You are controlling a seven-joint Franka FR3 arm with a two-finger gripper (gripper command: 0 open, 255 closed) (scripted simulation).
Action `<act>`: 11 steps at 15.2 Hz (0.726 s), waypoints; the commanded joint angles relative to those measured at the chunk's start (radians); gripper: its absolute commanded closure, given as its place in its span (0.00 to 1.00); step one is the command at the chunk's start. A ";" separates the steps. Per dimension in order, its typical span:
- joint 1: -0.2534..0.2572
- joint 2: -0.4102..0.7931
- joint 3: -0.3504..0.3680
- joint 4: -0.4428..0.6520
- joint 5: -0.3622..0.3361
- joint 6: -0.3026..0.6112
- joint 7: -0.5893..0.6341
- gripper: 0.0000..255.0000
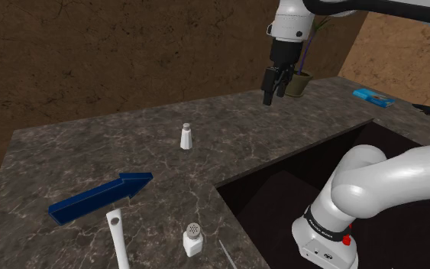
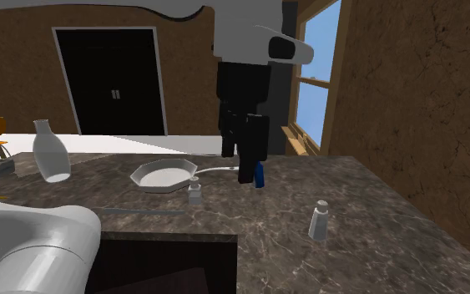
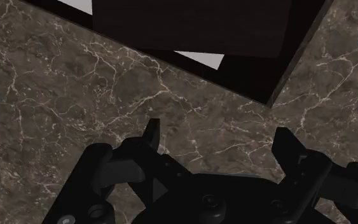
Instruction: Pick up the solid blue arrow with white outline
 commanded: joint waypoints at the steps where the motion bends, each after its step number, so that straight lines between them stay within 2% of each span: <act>1: 0.000 0.000 0.000 0.000 0.000 0.000 0.000 0.00; 11: 0.078 0.174 0.148 -0.035 0.067 0.290 0.050 0.00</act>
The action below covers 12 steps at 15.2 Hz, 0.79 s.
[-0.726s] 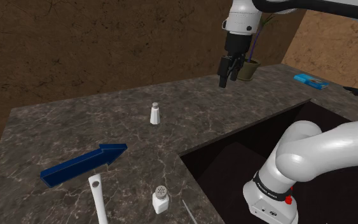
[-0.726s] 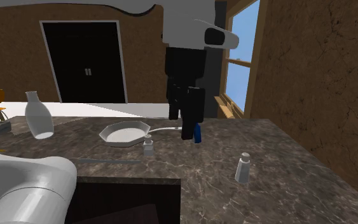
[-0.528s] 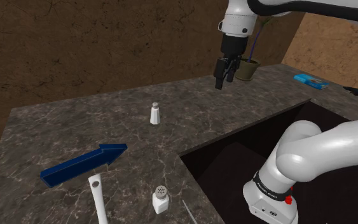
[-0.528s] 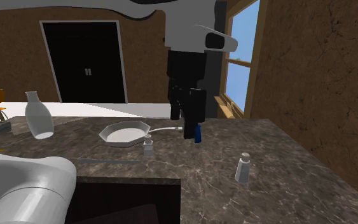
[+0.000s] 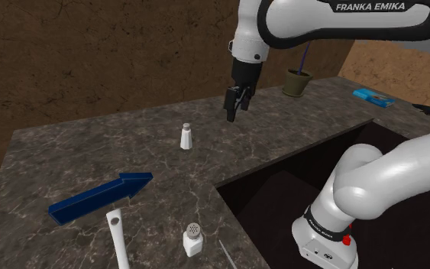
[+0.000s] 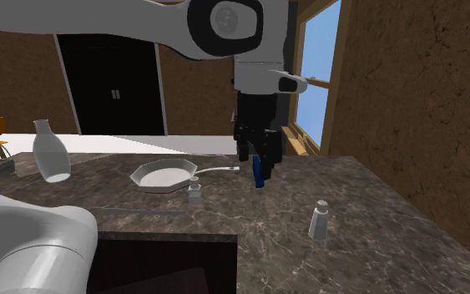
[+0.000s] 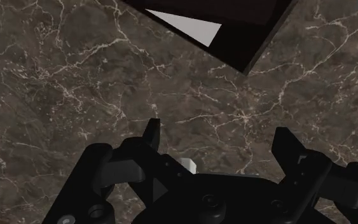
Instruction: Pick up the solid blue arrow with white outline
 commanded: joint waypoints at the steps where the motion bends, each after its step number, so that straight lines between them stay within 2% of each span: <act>1: 0.017 0.043 0.036 0.003 0.011 0.059 0.017 0.00; 7: 0.049 0.192 0.128 0.041 0.008 0.218 0.056 0.00; 12: 0.069 0.334 0.204 0.102 -0.029 0.334 0.102 0.00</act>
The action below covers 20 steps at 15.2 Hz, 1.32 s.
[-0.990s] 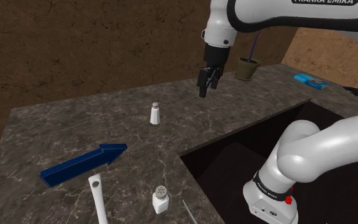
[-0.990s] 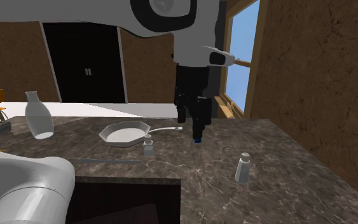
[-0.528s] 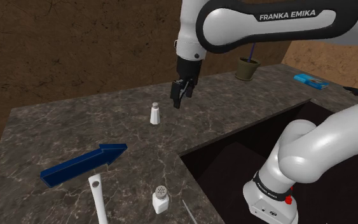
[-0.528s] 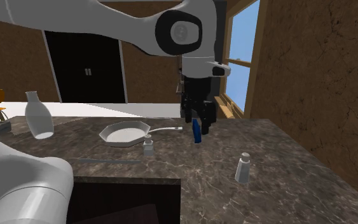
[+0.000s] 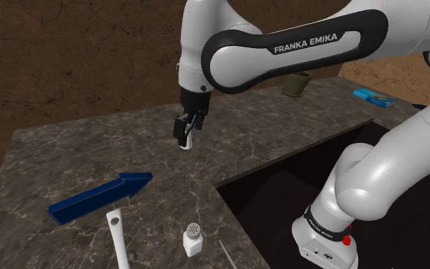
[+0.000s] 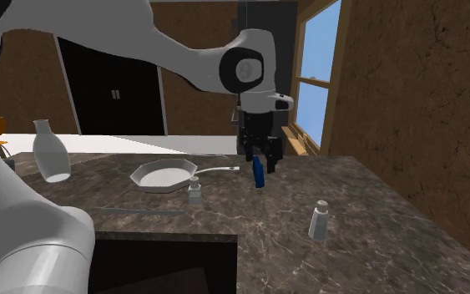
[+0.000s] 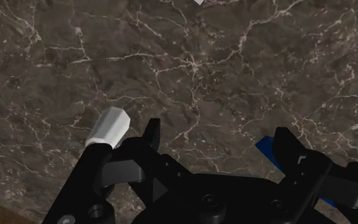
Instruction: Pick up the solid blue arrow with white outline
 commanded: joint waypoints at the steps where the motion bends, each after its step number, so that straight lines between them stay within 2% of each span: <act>1: 0.006 0.076 0.035 0.038 -0.025 0.051 0.026 0.00; 6: 0.027 0.236 0.103 0.130 -0.114 0.141 0.095 0.00; 11: 0.068 0.408 0.149 0.249 -0.244 0.198 0.179 0.00; 17: 0.162 0.622 0.157 0.430 -0.415 0.222 0.271 0.00; 20: 0.174 0.648 0.151 0.431 -0.435 0.244 0.284 0.00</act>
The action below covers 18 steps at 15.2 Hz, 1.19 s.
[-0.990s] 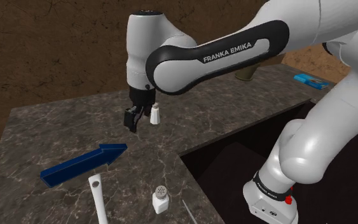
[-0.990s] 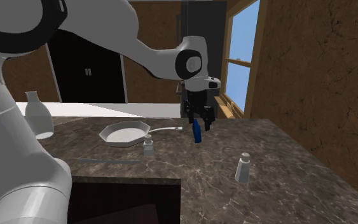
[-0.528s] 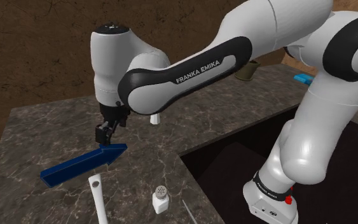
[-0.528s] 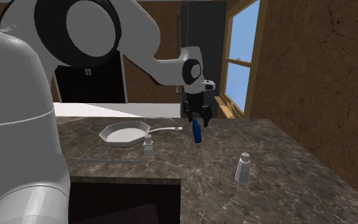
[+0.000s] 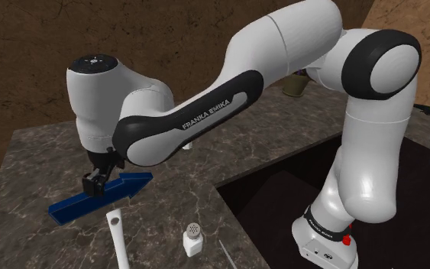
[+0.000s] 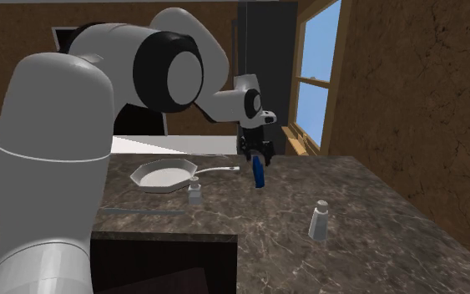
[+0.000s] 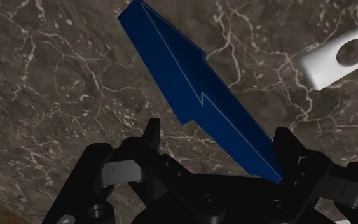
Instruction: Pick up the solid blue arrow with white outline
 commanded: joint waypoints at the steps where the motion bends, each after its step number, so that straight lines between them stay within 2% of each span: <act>1: 0.004 0.015 -0.005 -0.008 -0.014 0.022 0.009 0.00; 7: 0.011 0.043 -0.016 -0.033 -0.039 0.070 0.030 0.00; 8: 0.011 0.043 -0.015 -0.033 -0.039 0.069 0.029 1.00; 18: 0.009 0.036 -0.013 -0.028 -0.033 0.060 0.025 1.00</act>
